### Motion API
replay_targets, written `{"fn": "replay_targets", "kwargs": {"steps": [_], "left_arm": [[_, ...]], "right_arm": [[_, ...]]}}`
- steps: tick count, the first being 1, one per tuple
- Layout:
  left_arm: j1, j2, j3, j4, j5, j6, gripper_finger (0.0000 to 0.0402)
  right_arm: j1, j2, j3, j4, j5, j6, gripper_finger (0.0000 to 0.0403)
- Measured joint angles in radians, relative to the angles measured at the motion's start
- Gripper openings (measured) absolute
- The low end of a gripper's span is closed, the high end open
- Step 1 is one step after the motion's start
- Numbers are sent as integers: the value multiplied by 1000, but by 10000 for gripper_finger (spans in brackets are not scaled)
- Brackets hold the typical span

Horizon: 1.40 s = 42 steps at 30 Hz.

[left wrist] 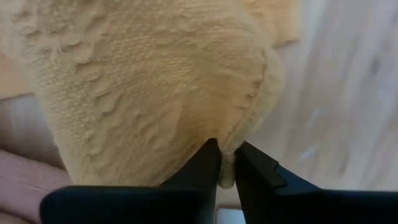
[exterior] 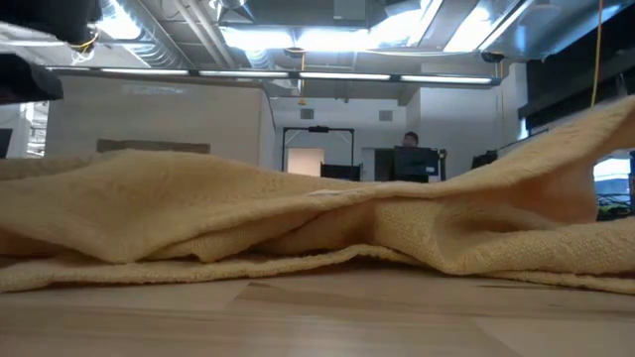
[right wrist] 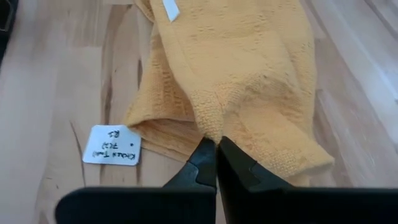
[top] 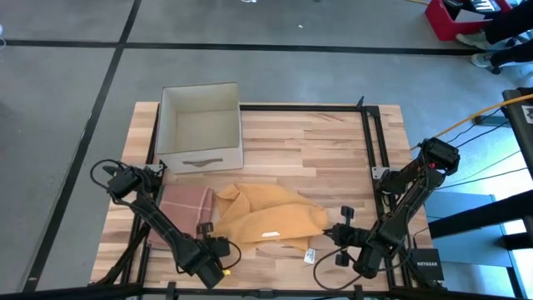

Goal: Fold towel
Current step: Fold the yellow towel

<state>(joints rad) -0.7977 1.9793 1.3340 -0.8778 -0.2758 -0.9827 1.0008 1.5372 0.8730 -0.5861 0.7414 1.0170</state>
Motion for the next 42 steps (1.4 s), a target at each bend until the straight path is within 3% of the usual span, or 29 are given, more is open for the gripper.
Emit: {"fn": "replay_targets", "kwargs": {"steps": [5,8,13,19,25,34,42], "left_arm": [[17,-1,-10,2,12,-10,96],[28,-2,5,-6,72,-2,130],[26,-45,59,-37,131,-9,161],[-39,-93,76,7,85,-35,166],[-95,-54,68,1,40,2,166],[-77,15,65,-37,-110,-77,166],[-72,45,64,-54,-107,-116,166]], "right_arm": [[0,0,0,13,-1,-8,3],[0,0,0,13,-1,-23,4],[0,0,0,15,0,-27,4],[0,0,0,21,0,-28,5],[0,0,0,21,7,-28,5],[0,0,0,21,15,-33,5],[0,0,0,42,16,-45,5]]}}
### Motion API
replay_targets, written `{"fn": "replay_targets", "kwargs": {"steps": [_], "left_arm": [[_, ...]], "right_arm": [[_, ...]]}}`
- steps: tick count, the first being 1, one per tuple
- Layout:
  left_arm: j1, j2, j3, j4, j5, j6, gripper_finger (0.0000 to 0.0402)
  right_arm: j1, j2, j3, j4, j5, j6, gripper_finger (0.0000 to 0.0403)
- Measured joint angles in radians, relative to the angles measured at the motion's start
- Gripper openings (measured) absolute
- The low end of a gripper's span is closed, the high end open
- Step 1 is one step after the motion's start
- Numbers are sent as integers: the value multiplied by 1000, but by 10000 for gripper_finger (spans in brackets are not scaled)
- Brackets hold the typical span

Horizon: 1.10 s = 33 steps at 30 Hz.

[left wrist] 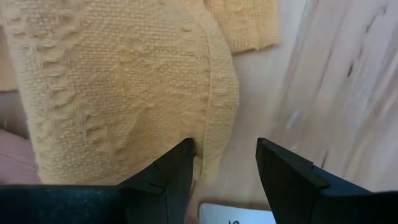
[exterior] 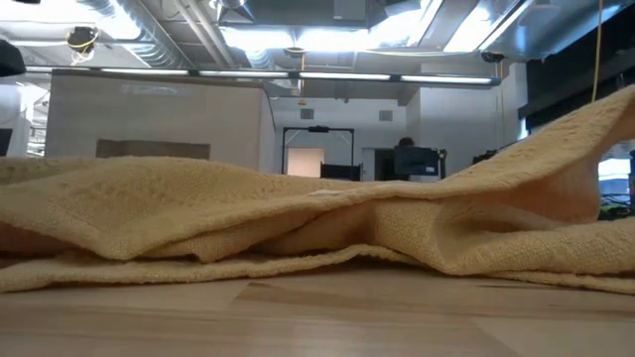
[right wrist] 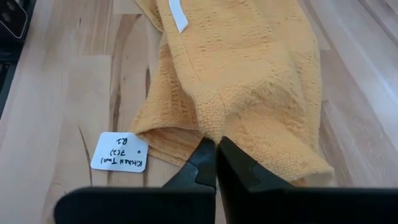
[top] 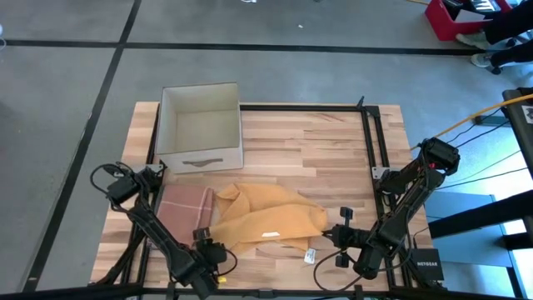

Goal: Fold towel
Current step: Fold the yellow towel

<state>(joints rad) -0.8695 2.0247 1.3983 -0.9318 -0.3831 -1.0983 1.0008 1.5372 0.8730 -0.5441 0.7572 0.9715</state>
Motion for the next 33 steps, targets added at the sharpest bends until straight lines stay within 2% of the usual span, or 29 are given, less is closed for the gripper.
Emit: {"fn": "replay_targets", "kwargs": {"steps": [10,21,25,33], "left_arm": [[8,2,0,-5,-2,-5,166],[66,3,0,-63,-26,-152,166],[94,5,0,-77,-7,-162,166],[99,5,0,-160,47,-279,166]], "right_arm": [[0,0,0,4,9,-11,5],[0,0,0,5,9,-10,5],[0,0,0,5,9,-10,5],[0,0,0,5,9,-10,5]]}}
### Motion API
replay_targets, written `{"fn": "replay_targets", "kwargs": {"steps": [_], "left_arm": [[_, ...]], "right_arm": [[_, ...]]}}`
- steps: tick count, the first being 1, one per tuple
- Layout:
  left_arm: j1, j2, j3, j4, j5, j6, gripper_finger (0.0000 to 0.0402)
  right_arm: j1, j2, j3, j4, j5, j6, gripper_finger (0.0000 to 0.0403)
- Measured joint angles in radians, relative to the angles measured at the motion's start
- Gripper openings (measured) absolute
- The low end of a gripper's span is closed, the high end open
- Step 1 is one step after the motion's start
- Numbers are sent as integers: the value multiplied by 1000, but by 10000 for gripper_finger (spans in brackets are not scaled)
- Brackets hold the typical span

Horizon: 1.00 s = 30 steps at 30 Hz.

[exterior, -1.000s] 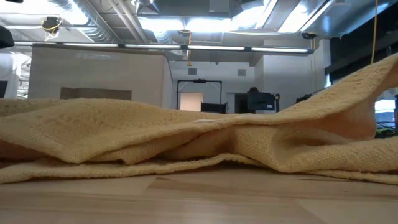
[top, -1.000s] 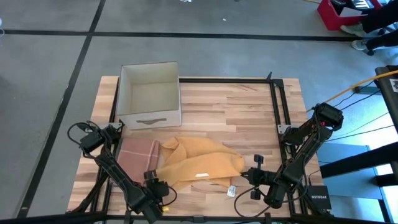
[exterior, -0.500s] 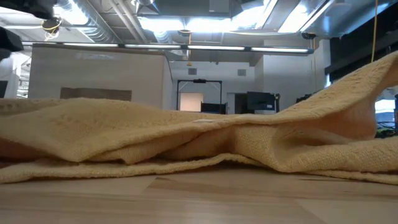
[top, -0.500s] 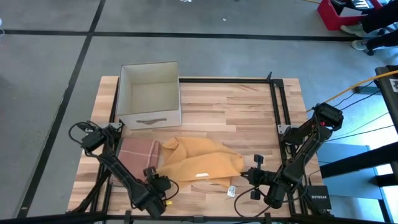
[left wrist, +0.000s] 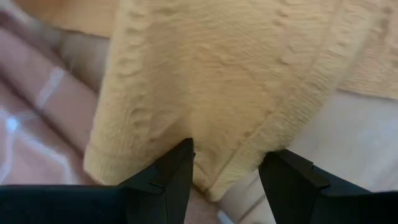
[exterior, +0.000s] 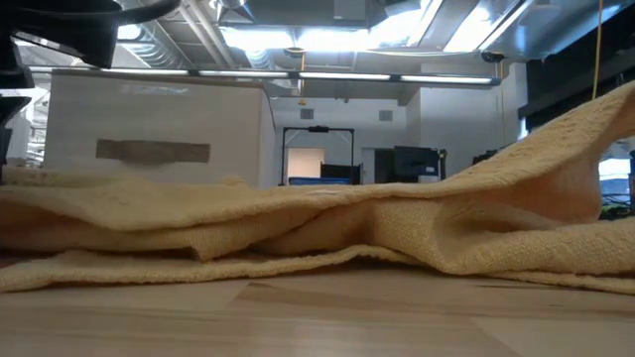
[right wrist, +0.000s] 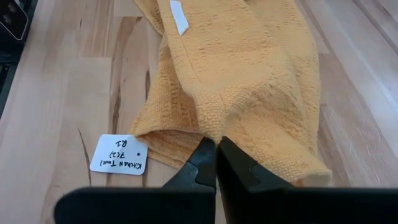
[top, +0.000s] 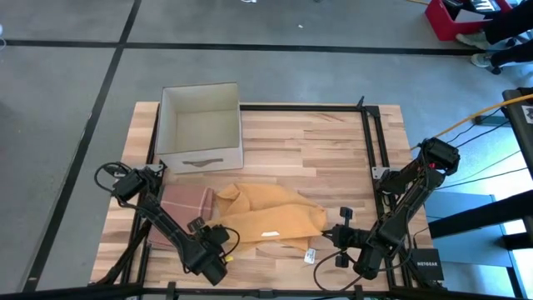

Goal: Fold towel
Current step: Fold the yellow towel

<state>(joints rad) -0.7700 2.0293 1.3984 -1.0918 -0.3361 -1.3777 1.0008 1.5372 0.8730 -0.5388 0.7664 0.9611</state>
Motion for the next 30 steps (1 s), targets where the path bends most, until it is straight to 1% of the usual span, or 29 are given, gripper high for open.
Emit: {"fn": "replay_targets", "kwargs": {"steps": [4,7,18,21,26,30], "left_arm": [[-7,0,0,-11,0,-1,165],[-7,0,0,-32,2,19,146],[-28,-11,12,-34,46,134,10],[-42,-26,40,-58,52,164,8],[-59,-45,86,-86,57,229,9],[-64,-67,104,-102,57,233,4]], "right_arm": [[0,0,0,0,0,0,5],[0,0,0,0,0,0,5],[0,0,0,7,1,-23,5],[0,0,0,8,5,-24,5],[0,0,0,16,57,-47,5],[0,0,0,23,68,-62,5]]}}
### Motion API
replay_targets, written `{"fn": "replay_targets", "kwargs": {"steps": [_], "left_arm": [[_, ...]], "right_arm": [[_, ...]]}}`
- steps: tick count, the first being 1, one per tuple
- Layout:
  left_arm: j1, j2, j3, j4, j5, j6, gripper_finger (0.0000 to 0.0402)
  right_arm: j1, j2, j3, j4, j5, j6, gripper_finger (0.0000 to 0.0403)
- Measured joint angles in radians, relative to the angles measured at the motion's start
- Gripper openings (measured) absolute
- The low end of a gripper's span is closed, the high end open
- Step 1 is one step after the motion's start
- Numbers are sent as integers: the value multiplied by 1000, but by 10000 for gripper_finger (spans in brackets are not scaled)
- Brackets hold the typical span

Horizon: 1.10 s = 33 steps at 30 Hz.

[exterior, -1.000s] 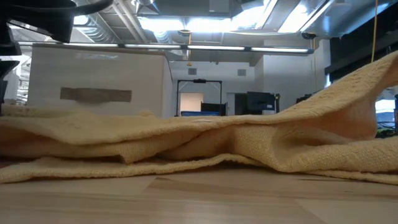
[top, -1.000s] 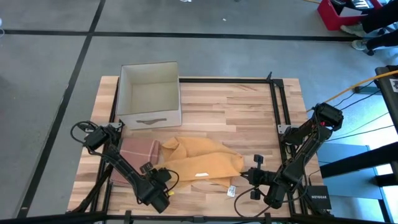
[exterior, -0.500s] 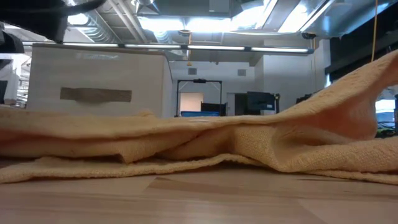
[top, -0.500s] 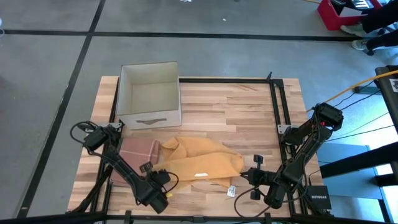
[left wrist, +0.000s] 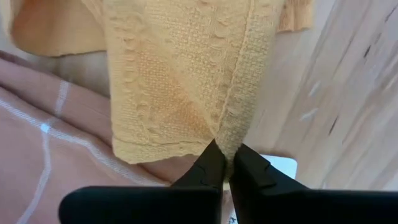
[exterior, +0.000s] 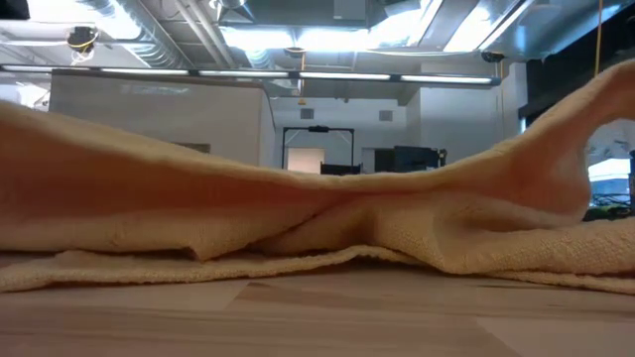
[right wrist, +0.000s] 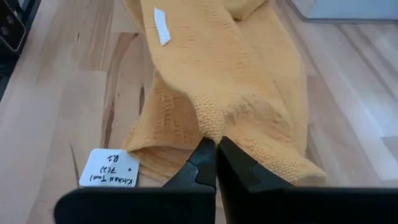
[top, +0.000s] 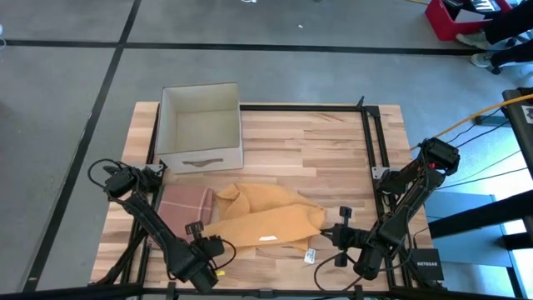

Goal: Fold towel
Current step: Fold the yellow towel

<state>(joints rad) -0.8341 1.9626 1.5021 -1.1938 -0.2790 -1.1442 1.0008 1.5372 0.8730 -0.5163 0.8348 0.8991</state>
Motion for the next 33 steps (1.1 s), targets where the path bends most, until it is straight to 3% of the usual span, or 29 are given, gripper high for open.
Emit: {"fn": "replay_targets", "kwargs": {"steps": [9,16,20,25,33], "left_arm": [[0,-29,1,-2,-2,4,3],[2,-30,23,-5,18,61,4],[2,-41,88,-65,24,91,5],[2,-76,209,-201,-8,90,2],[2,-192,342,-214,-126,210,2]], "right_arm": [[-12,0,0,53,81,-6,5],[-58,-1,3,38,-15,-18,3],[-66,-8,52,0,9,-44,2],[-65,-17,243,-254,49,-95,2],[-63,-18,699,-773,145,-165,1]]}}
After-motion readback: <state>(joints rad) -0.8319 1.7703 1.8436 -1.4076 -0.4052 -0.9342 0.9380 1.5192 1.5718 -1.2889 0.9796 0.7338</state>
